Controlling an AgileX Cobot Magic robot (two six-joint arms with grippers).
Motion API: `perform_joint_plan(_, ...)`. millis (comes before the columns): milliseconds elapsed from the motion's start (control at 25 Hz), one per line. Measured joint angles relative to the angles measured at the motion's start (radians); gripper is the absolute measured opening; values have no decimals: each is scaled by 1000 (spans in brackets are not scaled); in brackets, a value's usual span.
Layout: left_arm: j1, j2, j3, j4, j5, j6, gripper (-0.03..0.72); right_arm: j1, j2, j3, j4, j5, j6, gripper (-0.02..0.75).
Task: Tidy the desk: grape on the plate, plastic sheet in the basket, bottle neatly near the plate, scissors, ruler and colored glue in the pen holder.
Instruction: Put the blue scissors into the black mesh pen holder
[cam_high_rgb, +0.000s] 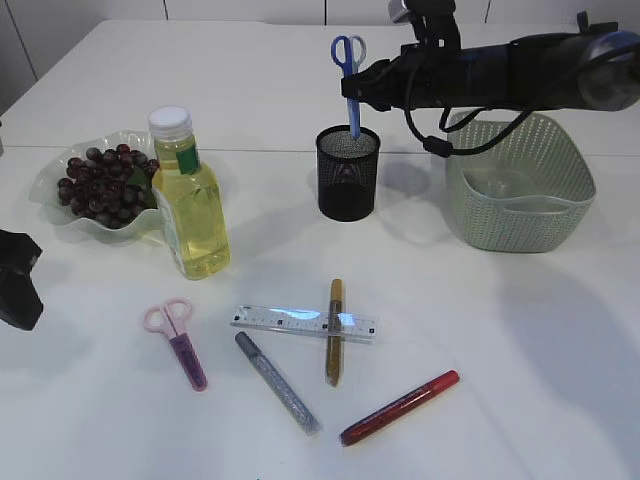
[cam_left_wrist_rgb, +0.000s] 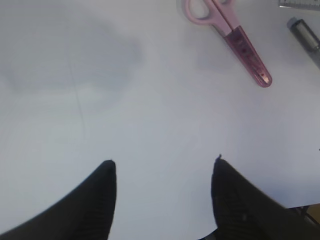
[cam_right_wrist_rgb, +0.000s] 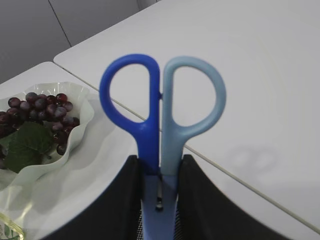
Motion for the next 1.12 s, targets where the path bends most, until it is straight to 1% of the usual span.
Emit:
perform_joint_plan(280, 0, 0, 0, 0, 2, 0, 442, 0, 7, 0, 8, 2, -36, 196)
perform_joint_plan(400, 0, 0, 0, 0, 2, 0, 442, 0, 7, 0, 8, 10, -36, 230)
perform_joint_plan(600, 0, 0, 0, 0, 4, 0, 442, 0, 7, 0, 8, 45, -36, 326)
perform_joint_plan(760, 0, 0, 0, 0, 4, 0, 442, -1, 7, 0, 8, 53, -36, 347)
perform_joint_plan(880, 0, 0, 0, 0, 6, 0, 442, -5, -10, 0, -7, 50, 52, 350)
perform_joint_plan(920, 0, 0, 0, 0, 6, 0, 442, -6, -24, 0, -39, 39, 106, 350)
perform_joint_plan(960, 0, 0, 0, 0, 7, 0, 442, -6, -48, 0, -102, 25, 176, 351)
perform_joint_plan(1040, 0, 0, 0, -6, 8, 0, 442, -8, -109, 0, -288, 14, 356, 351)
perform_joint_plan(1120, 0, 0, 0, -23, 10, 0, 442, -8, -167, 0, -538, 26, 608, 352)
